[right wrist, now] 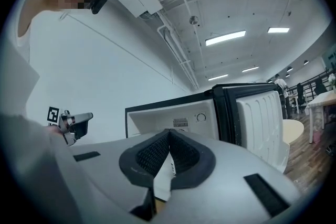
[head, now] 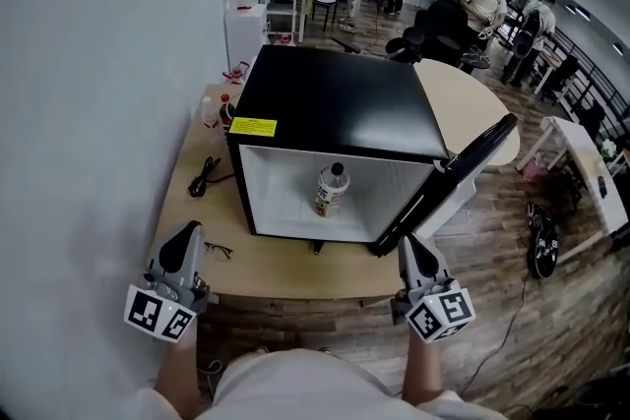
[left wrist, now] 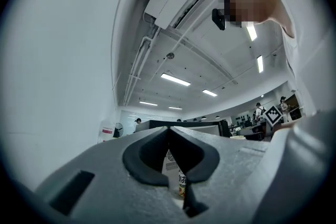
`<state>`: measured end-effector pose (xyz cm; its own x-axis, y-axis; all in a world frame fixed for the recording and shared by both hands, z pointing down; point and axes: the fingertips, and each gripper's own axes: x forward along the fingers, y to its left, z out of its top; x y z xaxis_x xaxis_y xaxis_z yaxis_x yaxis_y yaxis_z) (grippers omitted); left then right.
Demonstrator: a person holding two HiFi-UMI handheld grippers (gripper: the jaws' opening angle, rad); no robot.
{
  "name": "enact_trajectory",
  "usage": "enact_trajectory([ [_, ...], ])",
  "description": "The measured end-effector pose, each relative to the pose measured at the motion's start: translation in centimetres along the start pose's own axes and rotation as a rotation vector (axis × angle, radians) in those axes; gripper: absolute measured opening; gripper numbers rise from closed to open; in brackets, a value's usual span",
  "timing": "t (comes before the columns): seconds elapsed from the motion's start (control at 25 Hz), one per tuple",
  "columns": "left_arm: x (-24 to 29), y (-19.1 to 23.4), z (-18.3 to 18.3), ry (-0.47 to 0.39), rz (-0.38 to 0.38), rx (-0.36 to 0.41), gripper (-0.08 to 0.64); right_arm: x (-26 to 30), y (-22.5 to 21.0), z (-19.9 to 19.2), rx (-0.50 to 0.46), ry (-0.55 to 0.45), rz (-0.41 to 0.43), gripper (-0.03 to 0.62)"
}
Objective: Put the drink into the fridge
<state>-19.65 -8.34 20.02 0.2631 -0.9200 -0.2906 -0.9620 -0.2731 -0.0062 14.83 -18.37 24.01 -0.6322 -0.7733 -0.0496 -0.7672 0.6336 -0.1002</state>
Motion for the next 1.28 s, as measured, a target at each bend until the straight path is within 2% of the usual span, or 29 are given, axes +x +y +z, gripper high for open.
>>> enact_trajectory([
  [0.32, -2.6, 1.0, 0.0, 0.025, 0.034, -0.013, 0.015, -2.2, -0.7, 0.6, -0.021, -0.002, -0.082, 0.002],
  [0.76, -2.6, 0.6, -1.1, 0.031, -0.026, -0.043, 0.015, -3.3, 1.9, 0.7, -0.050, -0.013, -0.112, 0.002],
  [0.96, -3.4, 1.0, -1.5, 0.037, -0.029, -0.081, 0.015, -3.7, 2.7, 0.8, -0.052, -0.024, -0.122, 0.002],
  [1.28, -4.1, 0.8, -1.6, 0.046, -0.061, -0.084, 0.015, -4.7, 4.4, 0.3, -0.045, -0.018, -0.136, 0.002],
])
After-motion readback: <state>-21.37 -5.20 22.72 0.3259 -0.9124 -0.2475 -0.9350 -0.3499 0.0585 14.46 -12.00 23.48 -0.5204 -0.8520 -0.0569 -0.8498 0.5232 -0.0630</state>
